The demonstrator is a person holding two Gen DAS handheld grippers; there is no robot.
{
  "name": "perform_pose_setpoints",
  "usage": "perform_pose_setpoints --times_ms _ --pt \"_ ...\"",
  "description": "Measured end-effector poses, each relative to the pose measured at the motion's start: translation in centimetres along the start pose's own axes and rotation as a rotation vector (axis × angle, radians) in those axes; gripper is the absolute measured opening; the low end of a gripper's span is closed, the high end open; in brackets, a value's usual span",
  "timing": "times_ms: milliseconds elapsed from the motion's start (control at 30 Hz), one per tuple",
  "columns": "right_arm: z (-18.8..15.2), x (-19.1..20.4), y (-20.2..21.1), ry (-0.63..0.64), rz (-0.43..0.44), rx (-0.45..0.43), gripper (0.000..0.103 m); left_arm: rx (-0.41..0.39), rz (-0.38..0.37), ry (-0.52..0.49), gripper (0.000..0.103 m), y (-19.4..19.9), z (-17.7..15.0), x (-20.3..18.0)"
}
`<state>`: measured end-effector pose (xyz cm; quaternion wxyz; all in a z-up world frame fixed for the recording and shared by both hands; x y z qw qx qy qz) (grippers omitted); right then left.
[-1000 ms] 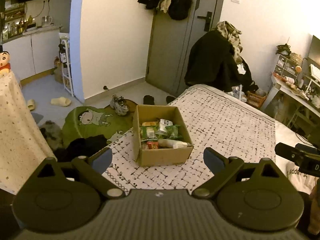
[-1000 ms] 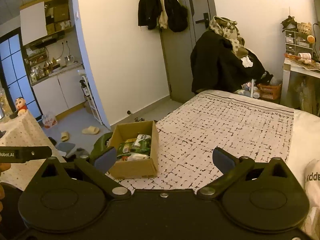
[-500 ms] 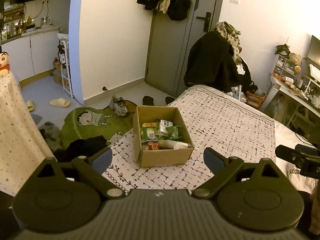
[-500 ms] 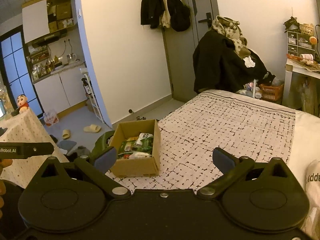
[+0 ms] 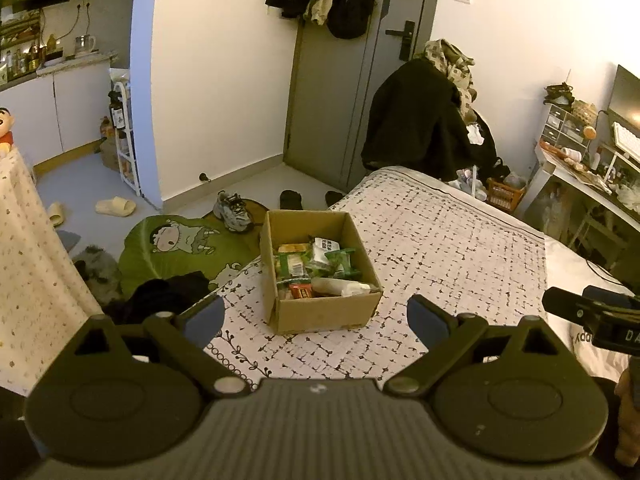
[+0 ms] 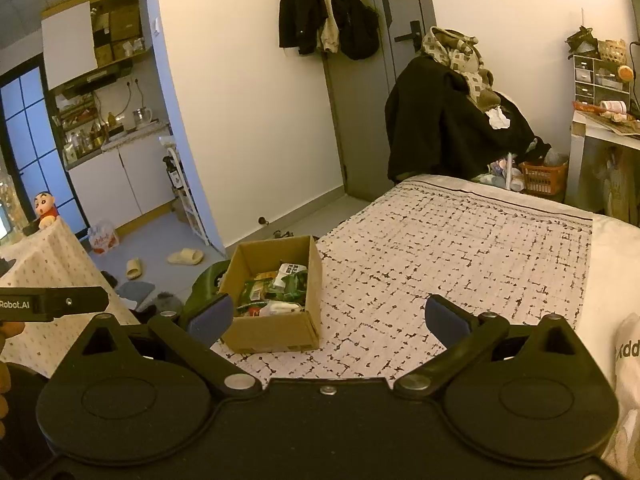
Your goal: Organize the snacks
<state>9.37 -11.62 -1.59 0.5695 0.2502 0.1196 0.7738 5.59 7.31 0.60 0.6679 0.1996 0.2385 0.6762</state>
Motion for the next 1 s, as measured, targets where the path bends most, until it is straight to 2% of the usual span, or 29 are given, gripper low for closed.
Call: perform_pose_setpoints --times_ms 367,500,1000 --pt "0.0 -0.1 0.0 -0.003 0.003 0.006 0.103 -0.005 -0.001 -0.005 0.097 0.0 0.1 0.0" --pt "-0.1 -0.2 -0.1 -0.004 0.008 0.009 0.103 -0.014 0.02 -0.029 0.097 0.1 -0.1 -0.2" --pt "-0.5 -1.0 -0.8 -0.013 -0.001 0.037 0.103 -0.003 -0.01 0.018 0.097 -1.1 -1.0 -0.3"
Point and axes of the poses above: each gripper's, at about its wrist camera, not at the fingertips, and y roughly against the way its jaws point, x to its left, z to its top, the point moved 9 cm from there along -y, roughly the way its jaws point, and after that the axes turned 7 degrees about -y, right-handed, at the moved point
